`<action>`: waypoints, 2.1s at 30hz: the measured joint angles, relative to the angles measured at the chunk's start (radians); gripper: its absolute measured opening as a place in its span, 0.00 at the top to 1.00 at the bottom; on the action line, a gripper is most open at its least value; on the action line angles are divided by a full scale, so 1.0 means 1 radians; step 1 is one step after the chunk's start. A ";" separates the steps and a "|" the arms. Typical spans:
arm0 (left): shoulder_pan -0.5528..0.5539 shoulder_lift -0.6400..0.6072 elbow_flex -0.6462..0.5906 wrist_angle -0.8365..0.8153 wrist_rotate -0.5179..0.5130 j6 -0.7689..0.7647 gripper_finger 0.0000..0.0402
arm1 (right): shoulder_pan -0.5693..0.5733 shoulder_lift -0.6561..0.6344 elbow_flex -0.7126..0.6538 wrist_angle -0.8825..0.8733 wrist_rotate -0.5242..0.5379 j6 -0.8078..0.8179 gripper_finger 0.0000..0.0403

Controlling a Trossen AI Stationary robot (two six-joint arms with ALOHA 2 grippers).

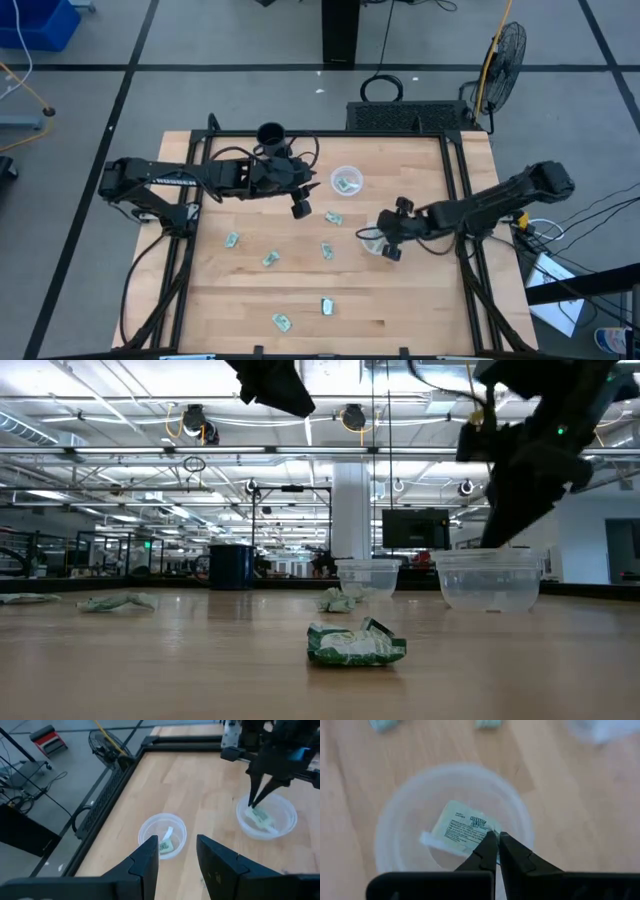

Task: Pick and place items into bin
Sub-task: Put the stevia packet into the bottom transparent bin, then put the stevia packet into the top transparent bin

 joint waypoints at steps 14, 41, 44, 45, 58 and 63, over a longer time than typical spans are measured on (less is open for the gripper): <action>-0.004 0.000 0.000 -0.046 0.021 -0.013 0.65 | -0.095 0.087 0.000 0.020 -0.172 -0.062 0.85; 0.016 0.247 -0.527 0.886 0.146 -0.250 0.65 | -0.088 -0.171 0.047 0.195 -0.001 -0.252 0.76; 0.035 0.361 -0.501 0.951 0.191 -0.293 0.65 | -0.088 -0.171 0.047 0.249 0.023 -0.284 0.76; 0.039 0.398 -0.488 0.967 0.208 -0.294 0.65 | -0.088 -0.171 0.047 0.267 0.022 -0.296 0.76; 0.045 0.563 -0.443 0.947 0.187 -0.342 0.69 | -0.090 -0.171 0.046 0.316 0.020 -0.376 0.76; 0.048 0.558 -0.443 0.940 0.170 -0.334 0.89 | -0.090 -0.171 0.046 0.316 0.019 -0.376 0.77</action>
